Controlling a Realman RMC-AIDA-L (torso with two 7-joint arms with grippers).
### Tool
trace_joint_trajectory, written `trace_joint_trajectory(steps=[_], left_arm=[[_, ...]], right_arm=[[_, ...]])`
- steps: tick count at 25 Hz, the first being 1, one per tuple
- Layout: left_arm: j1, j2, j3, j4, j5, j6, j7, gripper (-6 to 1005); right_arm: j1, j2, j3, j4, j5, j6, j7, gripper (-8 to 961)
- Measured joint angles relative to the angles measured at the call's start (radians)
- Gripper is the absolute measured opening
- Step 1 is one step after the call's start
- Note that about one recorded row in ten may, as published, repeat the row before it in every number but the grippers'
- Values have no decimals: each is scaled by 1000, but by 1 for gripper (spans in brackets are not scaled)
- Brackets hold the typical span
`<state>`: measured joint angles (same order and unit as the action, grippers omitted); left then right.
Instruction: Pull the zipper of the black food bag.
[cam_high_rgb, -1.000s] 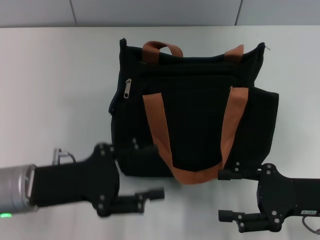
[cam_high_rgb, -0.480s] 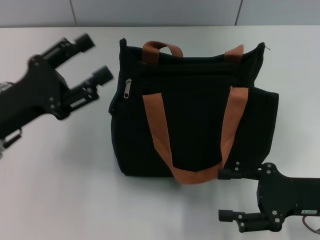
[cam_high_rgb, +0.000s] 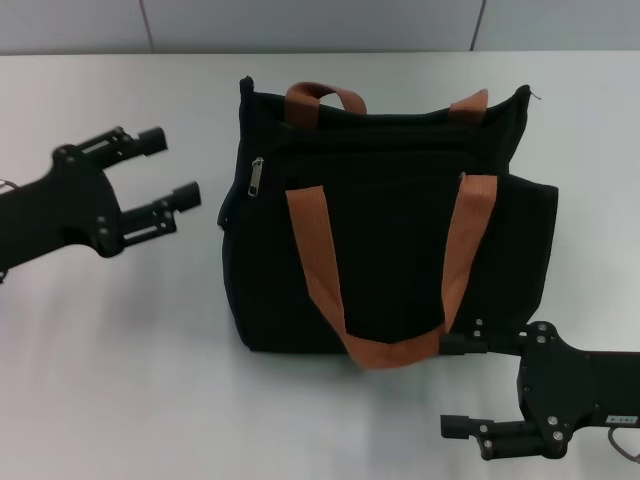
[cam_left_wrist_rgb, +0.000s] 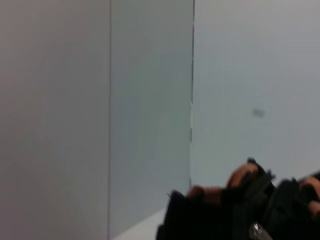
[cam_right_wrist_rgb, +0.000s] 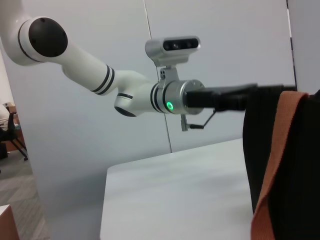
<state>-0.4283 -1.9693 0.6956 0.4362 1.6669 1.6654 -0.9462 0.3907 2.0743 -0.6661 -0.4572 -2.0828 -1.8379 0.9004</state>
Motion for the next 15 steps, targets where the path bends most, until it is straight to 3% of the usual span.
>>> trace_joint_trajectory(steps=[6,15], left_arm=[[-30,-29,36,11,47,-82,11,620],[-60,-52,83,17,47,-165,49,600]], right_arm=[[3,0,0,-2,2,2,0,779],[2,1,14,-1,3,-2,6,778]])
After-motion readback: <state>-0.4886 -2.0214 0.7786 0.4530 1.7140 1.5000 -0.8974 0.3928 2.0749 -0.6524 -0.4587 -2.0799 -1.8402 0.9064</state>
